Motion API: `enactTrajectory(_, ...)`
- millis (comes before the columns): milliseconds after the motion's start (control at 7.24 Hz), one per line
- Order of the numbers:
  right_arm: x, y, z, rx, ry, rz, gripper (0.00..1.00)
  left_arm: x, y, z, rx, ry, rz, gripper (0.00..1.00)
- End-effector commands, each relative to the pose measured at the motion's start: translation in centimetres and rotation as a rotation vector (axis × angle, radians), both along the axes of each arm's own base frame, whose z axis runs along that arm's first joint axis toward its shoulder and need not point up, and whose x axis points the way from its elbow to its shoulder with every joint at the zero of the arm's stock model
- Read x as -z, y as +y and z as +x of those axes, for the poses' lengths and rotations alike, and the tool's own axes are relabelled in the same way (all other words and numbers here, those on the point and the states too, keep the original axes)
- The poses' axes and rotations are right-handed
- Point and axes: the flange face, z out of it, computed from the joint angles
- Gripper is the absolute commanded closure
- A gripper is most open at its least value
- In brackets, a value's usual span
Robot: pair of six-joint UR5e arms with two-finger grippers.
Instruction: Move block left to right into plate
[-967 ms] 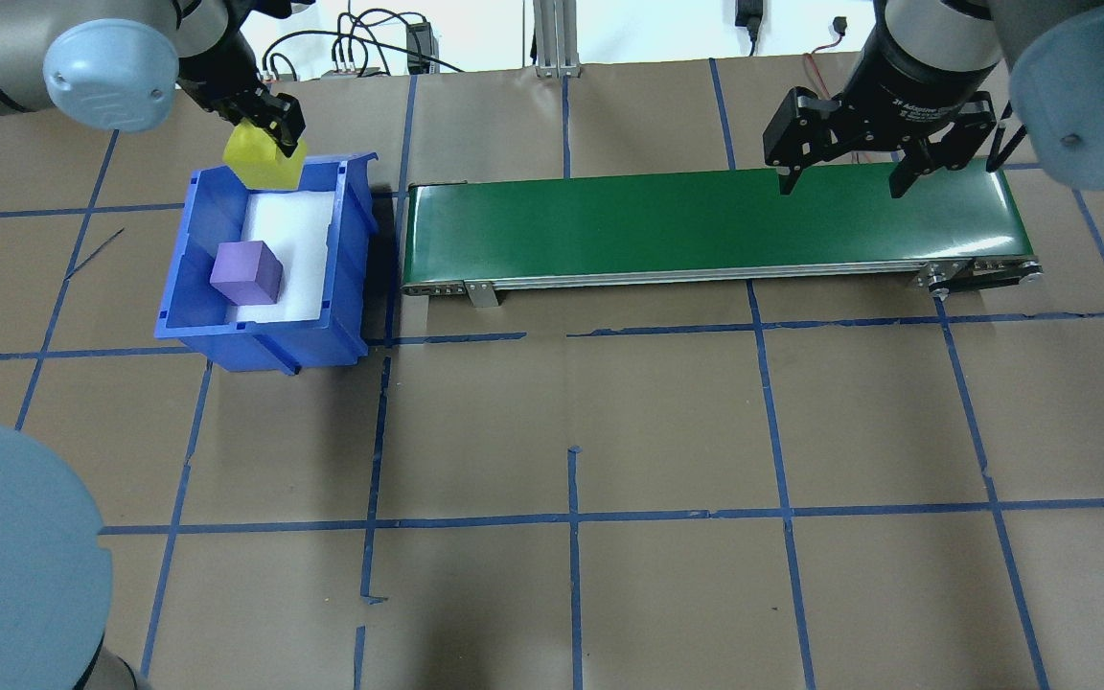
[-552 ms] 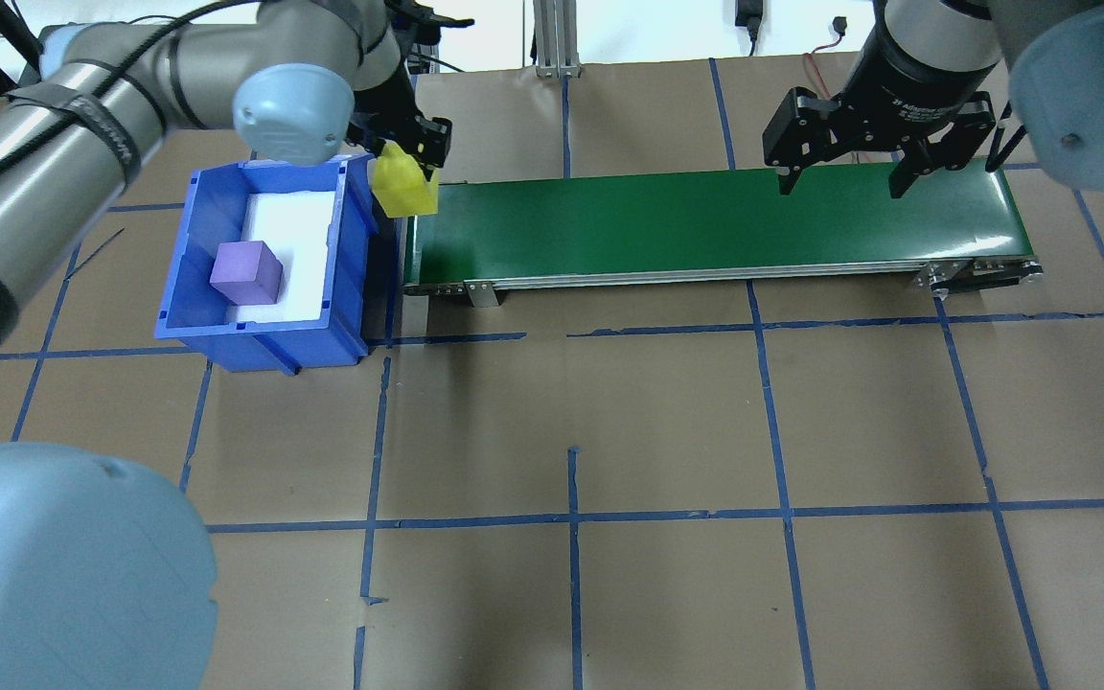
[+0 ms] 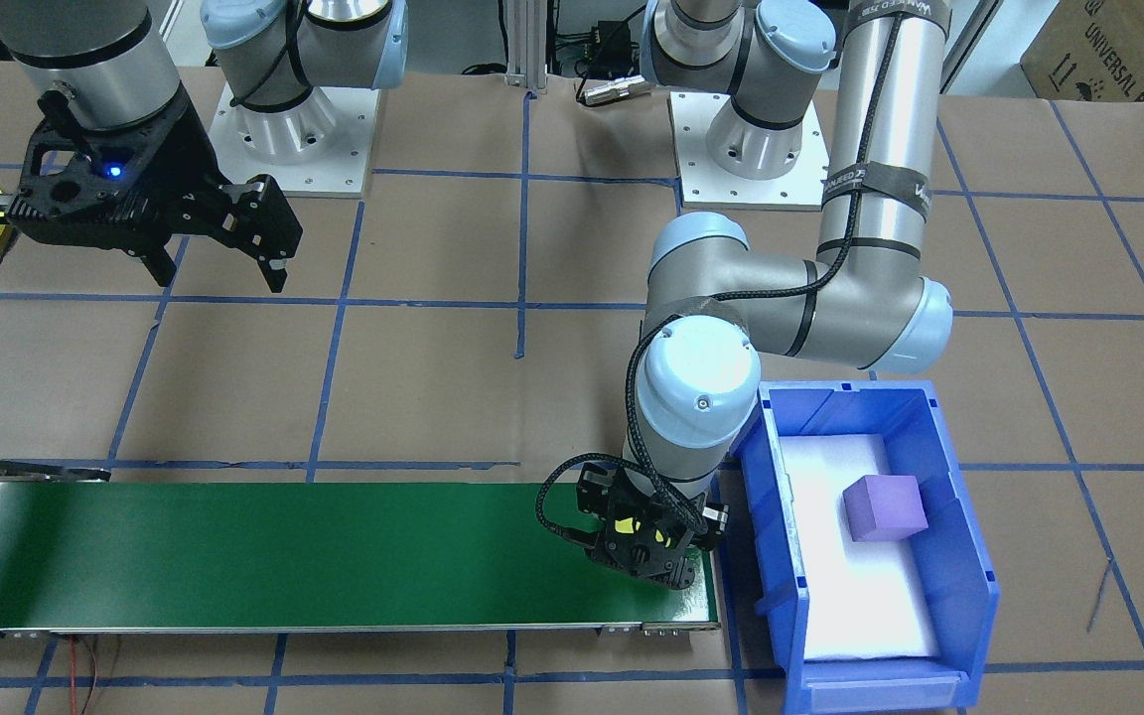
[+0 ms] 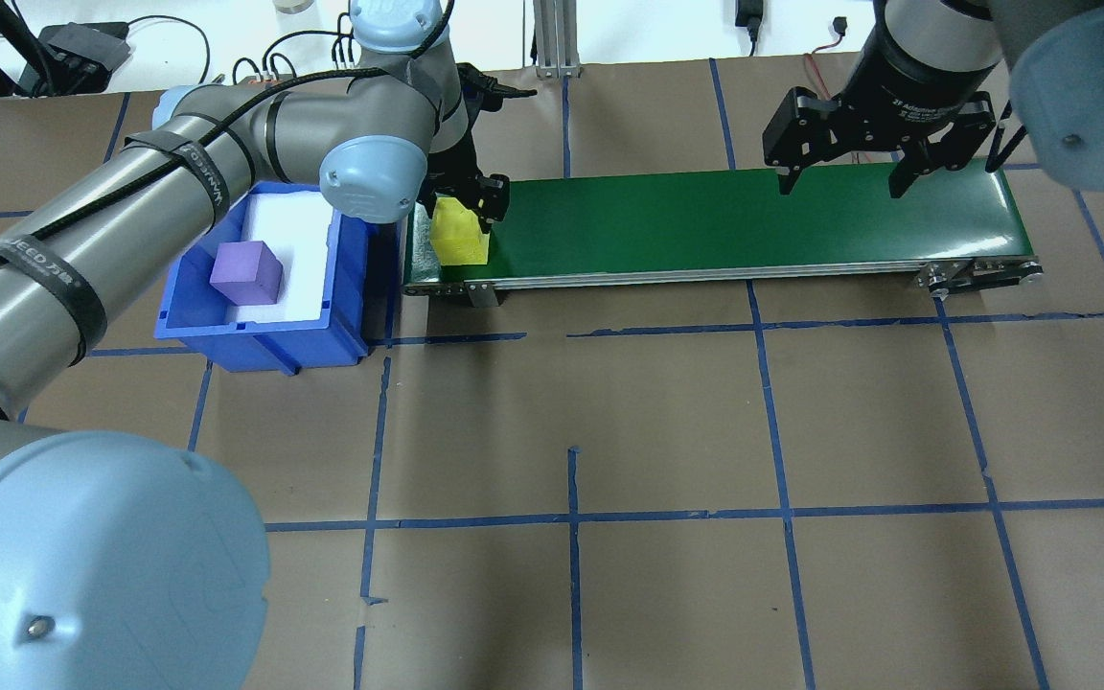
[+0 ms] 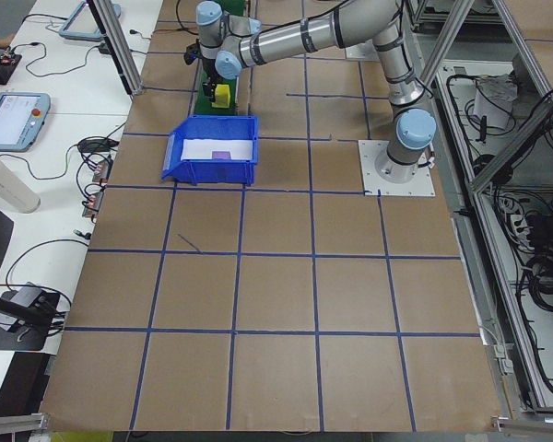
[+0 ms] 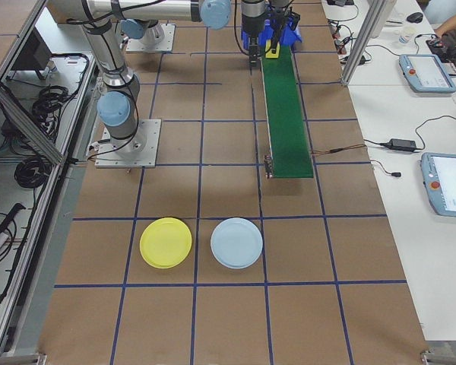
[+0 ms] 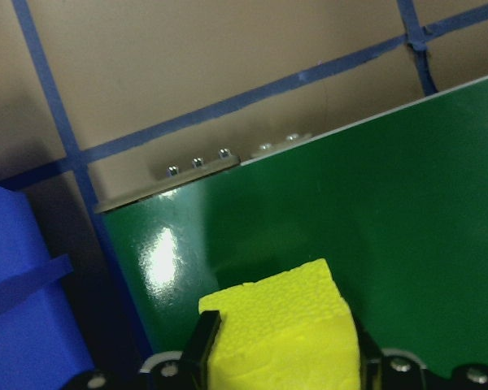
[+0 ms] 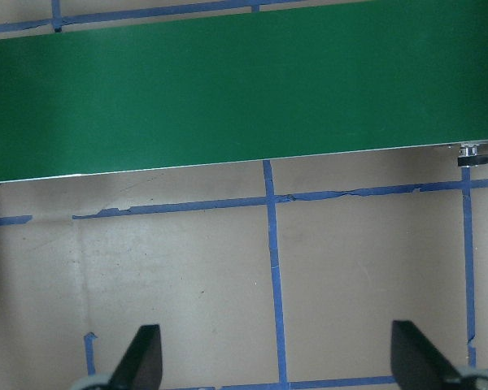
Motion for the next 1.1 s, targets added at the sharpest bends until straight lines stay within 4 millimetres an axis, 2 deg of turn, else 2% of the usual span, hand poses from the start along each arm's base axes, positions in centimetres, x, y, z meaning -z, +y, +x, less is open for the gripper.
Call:
enactTrajectory(0,0.0,0.0,0.0,0.000,0.000,0.000,0.00,-2.9,0.1,0.0,0.012,0.003,-0.053,0.00)
enactTrajectory(138,0.0,0.0,0.0,0.000,0.000,0.000,0.00,-5.7,0.2,0.6,0.003,0.013,-0.094,0.00)
enactTrajectory(276,0.0,0.0,0.0,0.000,0.000,0.000,0.00,-6.7,0.0,3.2,-0.025,0.017,-0.087,0.00)
enactTrajectory(414,0.1,0.0,0.0,0.000,0.000,0.001,0.00,-6.3,-0.5,6.4,-0.036,0.063,-0.043,0.00)
enactTrajectory(552,0.1,0.0,0.0,0.000,0.000,0.001,0.00,-6.4,-0.6,9.6,0.027,0.047,-0.014,0.00)
enactTrajectory(829,0.1,0.0,0.0,0.000,0.000,0.001,0.00,-6.6,-1.5,18.8,0.275,0.021,0.020,0.00)
enactTrajectory(967,0.0,0.0,0.0,0.000,0.000,0.000,0.00,-6.2,-1.3,21.1,0.357,0.024,0.053,0.00)
